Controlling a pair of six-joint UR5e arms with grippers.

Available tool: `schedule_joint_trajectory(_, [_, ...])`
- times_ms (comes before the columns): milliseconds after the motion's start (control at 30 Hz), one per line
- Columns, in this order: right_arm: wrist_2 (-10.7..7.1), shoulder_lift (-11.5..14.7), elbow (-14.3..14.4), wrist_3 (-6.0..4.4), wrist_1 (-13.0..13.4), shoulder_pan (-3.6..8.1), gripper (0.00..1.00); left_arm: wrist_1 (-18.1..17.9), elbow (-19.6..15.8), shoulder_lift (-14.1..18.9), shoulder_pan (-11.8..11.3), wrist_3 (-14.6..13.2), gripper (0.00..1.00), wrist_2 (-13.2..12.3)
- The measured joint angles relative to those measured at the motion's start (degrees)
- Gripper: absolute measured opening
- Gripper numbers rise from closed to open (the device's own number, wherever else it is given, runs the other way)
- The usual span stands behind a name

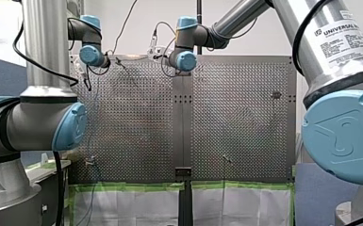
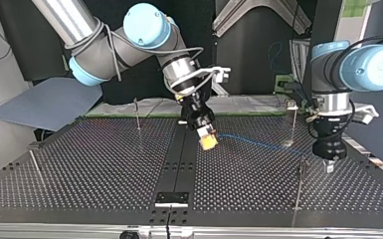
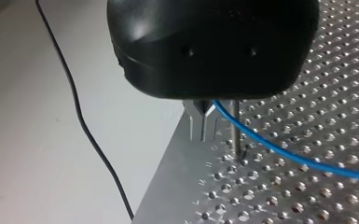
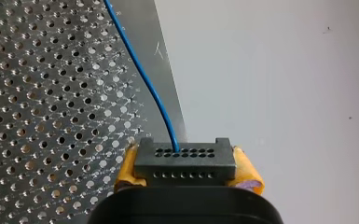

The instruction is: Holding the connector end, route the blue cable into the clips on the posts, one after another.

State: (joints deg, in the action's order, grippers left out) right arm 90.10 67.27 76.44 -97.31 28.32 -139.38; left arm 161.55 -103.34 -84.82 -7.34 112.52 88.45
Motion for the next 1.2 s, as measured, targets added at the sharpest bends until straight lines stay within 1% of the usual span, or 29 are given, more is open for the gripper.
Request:
schedule_joint_trajectory(200, [-0.01,0.0,0.0,0.0,0.0,0.1,0.0,-1.6,0.0,-0.3,-0.7,1.4,0.0,-1.4])
schedule_joint_trajectory(533, [0.0,-0.1,0.0,0.0,0.0,0.31,0.0,-2.4,0.0,-1.4,-1.2,1.9,0.0,-2.6])
schedule_joint_trajectory(767, [-0.35,-0.1,0.0,0.0,0.0,0.59,0.0,-5.4,0.0,-2.6,-1.7,4.5,0.0,-4.4])
schedule_joint_trajectory(933, [-0.74,-0.1,0.0,0.0,0.0,0.7,0.0,-7.3,0.8,-3.0,-2.1,6.0,0.0,-4.9])
schedule_joint_trajectory(1200, [-0.96,-0.2,0.0,0.0,0.1,1.02,0.0,-7.7,2.2,-3.6,-2.2,7.5,0.0,-5.1])
